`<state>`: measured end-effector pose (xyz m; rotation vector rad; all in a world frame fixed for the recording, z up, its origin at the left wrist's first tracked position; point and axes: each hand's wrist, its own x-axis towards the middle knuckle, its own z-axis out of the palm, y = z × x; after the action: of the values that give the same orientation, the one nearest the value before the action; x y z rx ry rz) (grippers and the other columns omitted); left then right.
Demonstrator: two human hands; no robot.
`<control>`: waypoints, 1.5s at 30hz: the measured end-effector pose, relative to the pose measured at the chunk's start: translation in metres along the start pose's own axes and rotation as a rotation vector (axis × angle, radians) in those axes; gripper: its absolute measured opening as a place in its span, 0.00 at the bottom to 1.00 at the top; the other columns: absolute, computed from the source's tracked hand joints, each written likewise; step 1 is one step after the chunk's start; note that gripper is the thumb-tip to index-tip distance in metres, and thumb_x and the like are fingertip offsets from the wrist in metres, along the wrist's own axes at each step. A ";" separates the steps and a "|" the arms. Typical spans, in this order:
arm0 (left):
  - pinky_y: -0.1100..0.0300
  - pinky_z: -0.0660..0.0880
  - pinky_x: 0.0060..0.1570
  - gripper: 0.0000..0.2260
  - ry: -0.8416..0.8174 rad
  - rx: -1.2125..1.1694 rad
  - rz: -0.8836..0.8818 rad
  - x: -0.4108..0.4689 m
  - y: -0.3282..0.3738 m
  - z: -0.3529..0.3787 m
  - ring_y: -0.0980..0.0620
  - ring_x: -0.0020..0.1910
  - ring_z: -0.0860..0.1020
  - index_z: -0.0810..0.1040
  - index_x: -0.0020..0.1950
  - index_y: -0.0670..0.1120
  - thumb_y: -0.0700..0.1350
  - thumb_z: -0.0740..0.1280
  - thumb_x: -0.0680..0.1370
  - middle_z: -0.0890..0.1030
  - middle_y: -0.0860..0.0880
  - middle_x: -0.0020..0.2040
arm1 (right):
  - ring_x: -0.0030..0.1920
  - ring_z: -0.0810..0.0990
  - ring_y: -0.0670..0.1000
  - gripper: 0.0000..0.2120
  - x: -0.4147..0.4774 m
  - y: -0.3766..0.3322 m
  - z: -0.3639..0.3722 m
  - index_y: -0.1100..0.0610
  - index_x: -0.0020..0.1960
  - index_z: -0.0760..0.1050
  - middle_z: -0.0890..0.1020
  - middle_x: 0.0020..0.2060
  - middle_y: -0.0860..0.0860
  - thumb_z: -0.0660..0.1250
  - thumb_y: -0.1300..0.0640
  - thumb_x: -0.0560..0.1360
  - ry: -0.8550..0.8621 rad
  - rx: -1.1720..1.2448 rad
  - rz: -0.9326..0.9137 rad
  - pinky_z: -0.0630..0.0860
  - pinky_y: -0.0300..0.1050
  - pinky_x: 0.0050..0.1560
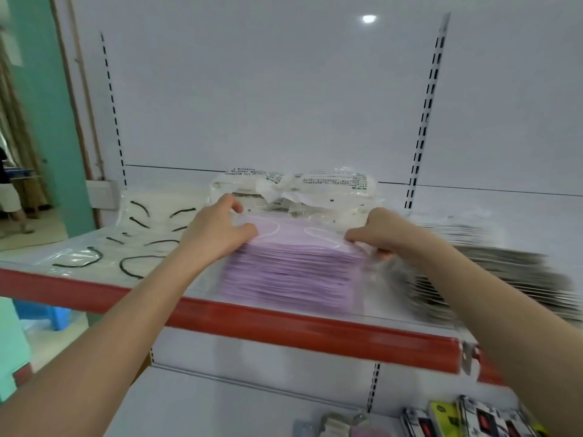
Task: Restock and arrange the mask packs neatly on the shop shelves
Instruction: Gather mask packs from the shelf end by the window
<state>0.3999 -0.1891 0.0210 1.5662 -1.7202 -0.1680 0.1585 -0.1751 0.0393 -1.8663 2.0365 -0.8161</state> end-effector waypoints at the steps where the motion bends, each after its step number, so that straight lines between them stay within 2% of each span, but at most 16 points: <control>1: 0.58 0.68 0.40 0.11 -0.013 0.001 0.001 0.001 -0.002 0.002 0.46 0.41 0.73 0.74 0.49 0.49 0.50 0.70 0.71 0.76 0.48 0.39 | 0.14 0.63 0.48 0.16 0.000 0.001 0.001 0.59 0.28 0.62 0.64 0.16 0.50 0.66 0.62 0.71 -0.001 0.008 0.010 0.58 0.28 0.17; 4: 0.59 0.67 0.43 0.05 -0.031 -0.018 0.015 0.001 -0.005 0.002 0.49 0.44 0.74 0.78 0.42 0.49 0.49 0.70 0.71 0.78 0.49 0.44 | 0.10 0.62 0.47 0.17 0.000 0.001 0.000 0.59 0.27 0.62 0.62 0.10 0.46 0.66 0.60 0.71 0.034 -0.005 0.021 0.58 0.28 0.16; 6: 0.61 0.65 0.44 0.05 -0.031 -0.034 0.023 0.000 -0.003 0.000 0.50 0.46 0.73 0.79 0.43 0.46 0.47 0.69 0.72 0.77 0.50 0.45 | 0.13 0.68 0.47 0.19 -0.005 0.002 -0.001 0.59 0.27 0.64 0.67 0.11 0.49 0.65 0.54 0.73 0.085 -0.076 -0.006 0.64 0.32 0.19; 8: 0.62 0.64 0.44 0.07 -0.033 -0.036 0.027 0.001 -0.003 -0.001 0.50 0.45 0.72 0.81 0.44 0.44 0.47 0.69 0.72 0.77 0.50 0.44 | 0.30 0.80 0.52 0.18 -0.013 0.003 -0.003 0.61 0.34 0.72 0.78 0.25 0.55 0.62 0.49 0.76 0.194 -0.171 -0.068 0.71 0.38 0.33; 10: 0.62 0.64 0.43 0.07 -0.029 -0.017 0.034 0.001 -0.001 -0.004 0.50 0.45 0.73 0.81 0.44 0.44 0.46 0.68 0.73 0.79 0.48 0.45 | 0.50 0.79 0.56 0.19 -0.023 0.004 -0.003 0.62 0.53 0.75 0.81 0.48 0.57 0.59 0.46 0.77 0.348 -0.210 -0.134 0.71 0.45 0.48; 12: 0.61 0.66 0.44 0.06 -0.006 0.028 0.036 0.002 0.001 -0.005 0.49 0.45 0.73 0.81 0.44 0.46 0.47 0.67 0.73 0.80 0.46 0.49 | 0.58 0.76 0.54 0.20 -0.034 0.004 -0.002 0.59 0.61 0.74 0.78 0.58 0.53 0.59 0.46 0.78 0.426 -0.093 -0.314 0.68 0.43 0.55; 15: 0.55 0.70 0.51 0.11 0.107 0.274 0.106 -0.004 0.001 -0.003 0.41 0.51 0.75 0.81 0.50 0.47 0.49 0.64 0.75 0.75 0.41 0.57 | 0.65 0.70 0.45 0.24 -0.049 0.003 0.003 0.55 0.65 0.73 0.75 0.64 0.50 0.57 0.41 0.77 0.212 0.017 -0.598 0.61 0.33 0.61; 18: 0.47 0.75 0.51 0.18 0.298 0.275 0.533 -0.009 -0.002 0.005 0.38 0.52 0.79 0.82 0.50 0.41 0.51 0.58 0.74 0.80 0.39 0.56 | 0.71 0.63 0.45 0.33 -0.047 0.009 0.015 0.49 0.71 0.66 0.68 0.70 0.48 0.52 0.36 0.70 0.018 -0.108 -0.604 0.58 0.38 0.69; 20: 0.45 0.71 0.58 0.24 0.147 0.172 0.646 -0.010 -0.005 0.008 0.45 0.54 0.80 0.82 0.51 0.43 0.57 0.52 0.75 0.82 0.46 0.52 | 0.72 0.62 0.45 0.33 -0.043 0.012 0.020 0.48 0.71 0.65 0.67 0.71 0.48 0.49 0.35 0.71 -0.012 -0.121 -0.571 0.58 0.42 0.71; 23: 0.52 0.72 0.57 0.35 -0.080 0.051 0.543 -0.010 -0.009 0.012 0.51 0.50 0.80 0.81 0.53 0.47 0.69 0.44 0.74 0.83 0.50 0.49 | 0.70 0.65 0.46 0.26 -0.039 0.013 0.024 0.48 0.71 0.65 0.69 0.69 0.47 0.49 0.40 0.77 -0.029 -0.115 -0.551 0.61 0.42 0.69; 26: 0.57 0.73 0.52 0.33 -0.055 0.052 0.500 -0.007 -0.012 0.020 0.52 0.52 0.79 0.80 0.55 0.49 0.67 0.44 0.76 0.82 0.51 0.51 | 0.66 0.69 0.48 0.21 -0.038 0.011 0.026 0.50 0.70 0.66 0.73 0.66 0.47 0.48 0.45 0.81 -0.045 -0.149 -0.519 0.63 0.41 0.65; 32: 0.57 0.72 0.43 0.35 -0.025 0.120 0.460 0.000 -0.011 0.028 0.51 0.43 0.78 0.78 0.48 0.46 0.67 0.39 0.71 0.81 0.50 0.41 | 0.61 0.73 0.52 0.21 -0.032 0.005 0.026 0.51 0.68 0.67 0.77 0.61 0.50 0.47 0.45 0.81 -0.063 -0.159 -0.465 0.67 0.45 0.60; 36: 0.58 0.70 0.55 0.35 0.037 0.031 0.520 -0.003 -0.013 0.028 0.52 0.55 0.77 0.81 0.54 0.45 0.64 0.41 0.72 0.81 0.50 0.54 | 0.60 0.73 0.52 0.21 -0.034 0.006 0.024 0.55 0.63 0.71 0.77 0.59 0.51 0.49 0.45 0.81 -0.005 -0.110 -0.523 0.67 0.48 0.61; 38: 0.49 0.65 0.64 0.33 0.085 0.032 0.543 -0.004 -0.011 0.025 0.48 0.62 0.74 0.81 0.57 0.45 0.63 0.44 0.74 0.79 0.48 0.60 | 0.62 0.73 0.52 0.21 -0.035 0.006 0.023 0.56 0.63 0.72 0.77 0.60 0.52 0.49 0.46 0.81 0.041 -0.095 -0.554 0.67 0.47 0.63; 41: 0.38 0.57 0.67 0.32 0.135 0.087 0.529 -0.008 -0.007 0.020 0.47 0.63 0.73 0.81 0.58 0.48 0.62 0.44 0.74 0.78 0.50 0.60 | 0.62 0.73 0.53 0.22 -0.037 0.005 0.020 0.61 0.62 0.73 0.78 0.60 0.55 0.50 0.48 0.81 0.073 -0.082 -0.558 0.66 0.45 0.62; 45: 0.36 0.53 0.67 0.31 0.184 0.131 0.519 -0.012 -0.003 0.015 0.47 0.64 0.72 0.81 0.57 0.48 0.62 0.44 0.74 0.79 0.49 0.59 | 0.56 0.74 0.57 0.22 -0.039 0.007 0.018 0.65 0.57 0.74 0.79 0.54 0.58 0.50 0.49 0.81 0.112 -0.076 -0.547 0.68 0.52 0.58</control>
<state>0.3922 -0.1853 0.0041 1.1311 -1.9517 0.3441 0.1683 -0.1413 0.0140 -2.5213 1.6404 -0.9957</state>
